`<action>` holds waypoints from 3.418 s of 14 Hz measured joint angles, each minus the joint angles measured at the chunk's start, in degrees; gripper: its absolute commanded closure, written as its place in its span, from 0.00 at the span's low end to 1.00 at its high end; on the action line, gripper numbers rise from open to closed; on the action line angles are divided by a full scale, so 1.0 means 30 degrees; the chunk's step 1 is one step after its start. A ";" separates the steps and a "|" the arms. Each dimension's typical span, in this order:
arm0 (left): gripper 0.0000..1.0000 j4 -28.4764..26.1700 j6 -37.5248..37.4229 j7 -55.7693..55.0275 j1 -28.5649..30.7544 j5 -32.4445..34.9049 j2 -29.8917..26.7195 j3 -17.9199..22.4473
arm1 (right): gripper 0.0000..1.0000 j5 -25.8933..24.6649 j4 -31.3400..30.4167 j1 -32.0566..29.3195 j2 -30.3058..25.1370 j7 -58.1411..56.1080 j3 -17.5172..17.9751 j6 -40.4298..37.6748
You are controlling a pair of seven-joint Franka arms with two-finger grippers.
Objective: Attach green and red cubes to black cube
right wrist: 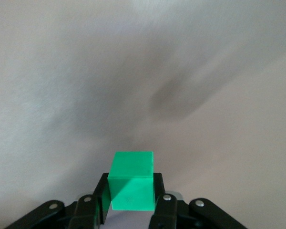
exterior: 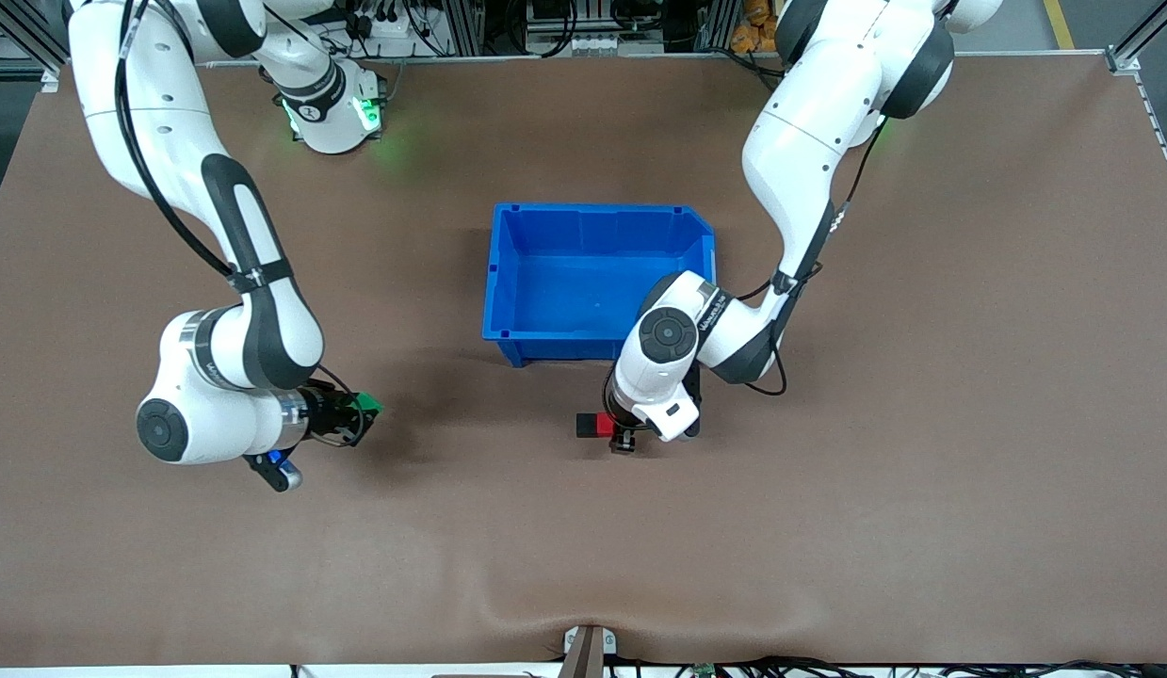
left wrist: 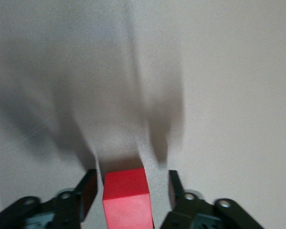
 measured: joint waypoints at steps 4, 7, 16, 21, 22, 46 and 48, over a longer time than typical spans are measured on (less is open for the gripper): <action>0.00 0.0404 -0.0147 0.0061 -0.0364 0.1280 -0.0192 0.0327 | 1.00 0.0571 0.0192 0.0670 0.0000 0.2372 0.0002 0.0692; 0.00 0.0741 -0.1854 0.0450 -0.0322 0.2526 -0.1307 0.0335 | 1.00 0.1308 0.0204 0.1376 0.0003 0.5272 0.0014 0.1877; 0.00 0.0058 -0.4996 0.7886 0.2355 0.2570 -0.4929 0.0608 | 1.00 0.3513 0.0117 0.3466 0.0519 1.1617 0.0029 0.6227; 0.00 -0.3419 -0.5124 1.2427 0.4345 0.2569 -0.8060 0.0495 | 1.00 0.3740 0.0057 0.4796 0.1312 1.4749 0.0038 0.9134; 0.00 -0.4272 -0.5120 1.3076 0.4678 0.2569 -0.8758 0.0380 | 1.00 0.3751 0.0052 0.5070 0.1469 1.5180 0.0038 0.9666; 0.00 -0.9936 -1.1148 3.3876 1.0973 0.0670 -1.8586 -0.1135 | 0.00 0.3766 0.1741 0.7892 0.4123 1.8811 0.0001 1.2277; 0.00 -0.9315 -1.2193 3.5782 1.1249 0.0670 -1.8598 -0.1106 | 0.00 0.3766 0.1743 0.7923 0.4123 1.8811 0.0008 1.2277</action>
